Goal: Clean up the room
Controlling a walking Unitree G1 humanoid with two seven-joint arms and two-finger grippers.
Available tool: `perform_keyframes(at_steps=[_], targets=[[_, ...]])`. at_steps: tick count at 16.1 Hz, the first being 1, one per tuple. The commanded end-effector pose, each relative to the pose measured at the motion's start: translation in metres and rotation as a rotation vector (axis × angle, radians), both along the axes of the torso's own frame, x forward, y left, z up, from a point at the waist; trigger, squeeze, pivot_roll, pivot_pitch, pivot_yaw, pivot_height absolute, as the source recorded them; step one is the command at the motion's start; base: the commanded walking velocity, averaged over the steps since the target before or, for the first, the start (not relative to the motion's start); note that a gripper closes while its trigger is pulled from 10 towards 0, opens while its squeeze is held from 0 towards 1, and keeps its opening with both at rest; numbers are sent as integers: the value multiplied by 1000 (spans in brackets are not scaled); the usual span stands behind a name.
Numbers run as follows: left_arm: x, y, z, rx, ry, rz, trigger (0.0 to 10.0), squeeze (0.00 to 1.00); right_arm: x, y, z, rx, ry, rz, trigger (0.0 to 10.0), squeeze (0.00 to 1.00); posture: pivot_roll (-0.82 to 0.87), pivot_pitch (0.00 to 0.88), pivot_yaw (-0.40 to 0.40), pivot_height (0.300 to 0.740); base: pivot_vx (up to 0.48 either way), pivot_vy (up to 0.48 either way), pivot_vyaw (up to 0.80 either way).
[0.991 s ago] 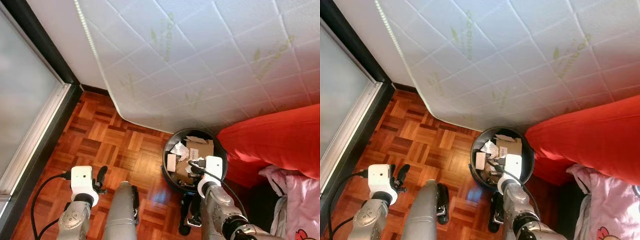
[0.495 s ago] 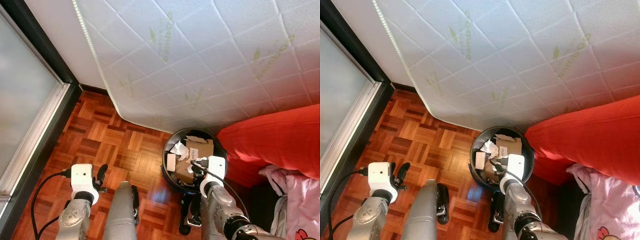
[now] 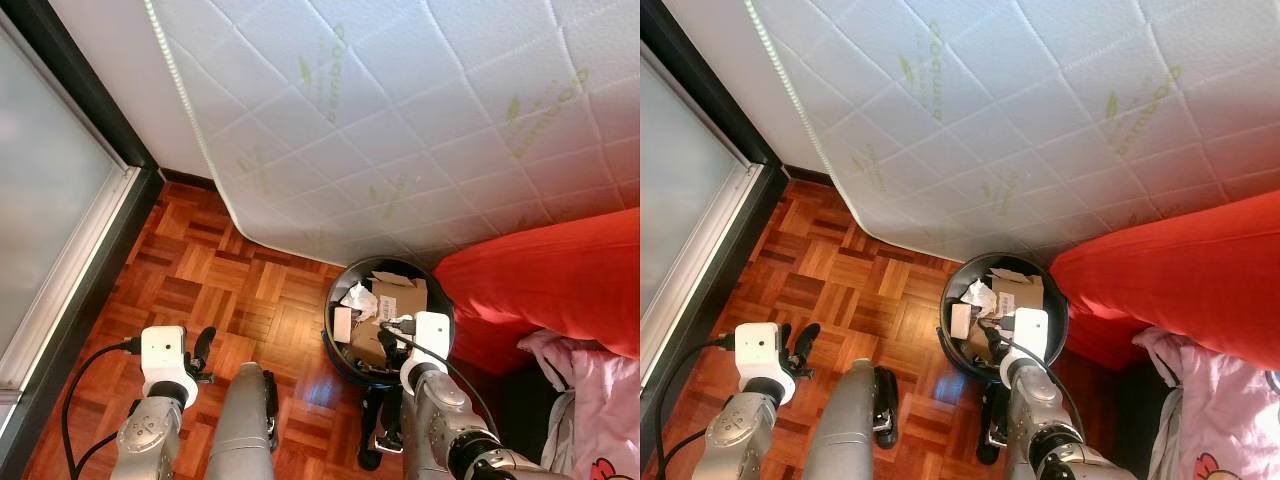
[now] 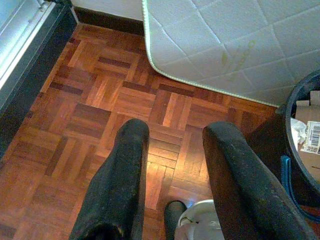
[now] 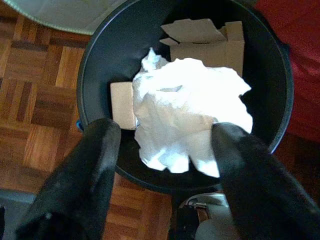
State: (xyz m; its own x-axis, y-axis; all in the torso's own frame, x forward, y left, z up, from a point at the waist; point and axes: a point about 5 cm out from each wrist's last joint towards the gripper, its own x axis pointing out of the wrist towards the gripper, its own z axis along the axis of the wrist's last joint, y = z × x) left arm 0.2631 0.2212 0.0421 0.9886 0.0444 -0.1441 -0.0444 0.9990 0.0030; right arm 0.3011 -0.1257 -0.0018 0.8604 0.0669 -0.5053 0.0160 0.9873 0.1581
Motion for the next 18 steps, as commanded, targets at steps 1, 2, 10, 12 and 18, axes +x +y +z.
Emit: perform_keyframes(at_steps=[1, 2, 10, 12, 18], targets=[[-8, -1, -10, -6, 52, 2, 10000, 0, -14, -1, -14, -8, 59, 2, 10000, 1000, 241, 448, -3, 641, 0, 0, 0], [-8, -1, -10, -7, 52, 1, 10000, 0, -14, -1, -14, -12, 61, 7, 10000, 1000, 239, 447, -4, 641, 0, 0, 0], [-8, -3, -9, -12, 52, 2, 10000, 0, -23, 7, -23, -87, 146, 122, 10000, 1000, 241, 450, -8, 641, 0, 0, 0], [-7, -3, -8, -12, 48, 4, 10000, 0, -14, 11, -14, -20, 93, 97, 10000, 1000, 240, 448, -10, 641, 0, 0, 0], [-7, -4, -7, -13, 42, 5, 10000, 0, -1, 15, 2, 95, -37, 70, 10000, 1000, 241, 450, -10, 641, 0, 0, 0]])
